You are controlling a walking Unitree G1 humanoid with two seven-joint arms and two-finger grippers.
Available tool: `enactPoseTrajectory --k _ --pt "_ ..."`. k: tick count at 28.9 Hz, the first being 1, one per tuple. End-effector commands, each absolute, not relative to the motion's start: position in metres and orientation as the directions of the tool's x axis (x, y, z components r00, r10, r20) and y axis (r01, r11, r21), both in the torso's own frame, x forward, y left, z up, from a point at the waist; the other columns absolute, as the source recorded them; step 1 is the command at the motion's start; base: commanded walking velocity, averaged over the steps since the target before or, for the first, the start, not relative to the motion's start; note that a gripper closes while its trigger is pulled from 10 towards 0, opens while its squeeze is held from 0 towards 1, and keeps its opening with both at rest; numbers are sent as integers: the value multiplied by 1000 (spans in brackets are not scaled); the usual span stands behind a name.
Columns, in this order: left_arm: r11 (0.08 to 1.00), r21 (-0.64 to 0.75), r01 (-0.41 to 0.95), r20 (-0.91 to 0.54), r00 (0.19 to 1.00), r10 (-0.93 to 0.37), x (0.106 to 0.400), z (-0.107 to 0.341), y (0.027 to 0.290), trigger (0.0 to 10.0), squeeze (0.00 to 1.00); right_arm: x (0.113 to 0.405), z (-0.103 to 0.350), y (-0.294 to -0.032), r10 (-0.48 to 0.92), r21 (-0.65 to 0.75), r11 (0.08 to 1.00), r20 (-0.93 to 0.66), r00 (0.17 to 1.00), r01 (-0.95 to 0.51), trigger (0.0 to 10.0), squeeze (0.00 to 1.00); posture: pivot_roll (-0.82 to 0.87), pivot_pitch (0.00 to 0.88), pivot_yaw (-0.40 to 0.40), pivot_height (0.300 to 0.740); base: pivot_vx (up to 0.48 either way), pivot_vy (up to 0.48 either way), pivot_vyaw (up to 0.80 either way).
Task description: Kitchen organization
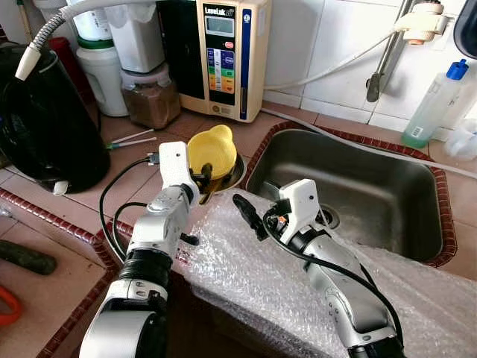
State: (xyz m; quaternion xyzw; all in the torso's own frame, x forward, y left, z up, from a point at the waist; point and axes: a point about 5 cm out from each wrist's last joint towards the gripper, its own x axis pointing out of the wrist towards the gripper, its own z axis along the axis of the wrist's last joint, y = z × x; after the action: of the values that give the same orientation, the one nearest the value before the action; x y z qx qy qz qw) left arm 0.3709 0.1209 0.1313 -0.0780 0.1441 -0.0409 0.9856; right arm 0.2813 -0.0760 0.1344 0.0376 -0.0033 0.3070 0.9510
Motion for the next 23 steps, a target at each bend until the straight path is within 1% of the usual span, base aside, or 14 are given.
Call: enactPoseTrajectory --k 1,10,23 --pt "988 -149 43 -301 950 -86 373 132 124 0 0 281 139 -74 593 67 802 39 804 -594 10000 0 -16 0 33 740 0 0 0" --pt "987 -159 4 -310 949 -54 373 131 134 0 0 282 139 -74 595 67 800 42 803 -596 10000 0 -13 0 28 740 0 0 0" --pt "981 -194 17 -277 958 -71 372 133 130 0 0 287 150 -80 584 52 806 98 806 -590 10000 0 -16 0 25 740 0 0 0"
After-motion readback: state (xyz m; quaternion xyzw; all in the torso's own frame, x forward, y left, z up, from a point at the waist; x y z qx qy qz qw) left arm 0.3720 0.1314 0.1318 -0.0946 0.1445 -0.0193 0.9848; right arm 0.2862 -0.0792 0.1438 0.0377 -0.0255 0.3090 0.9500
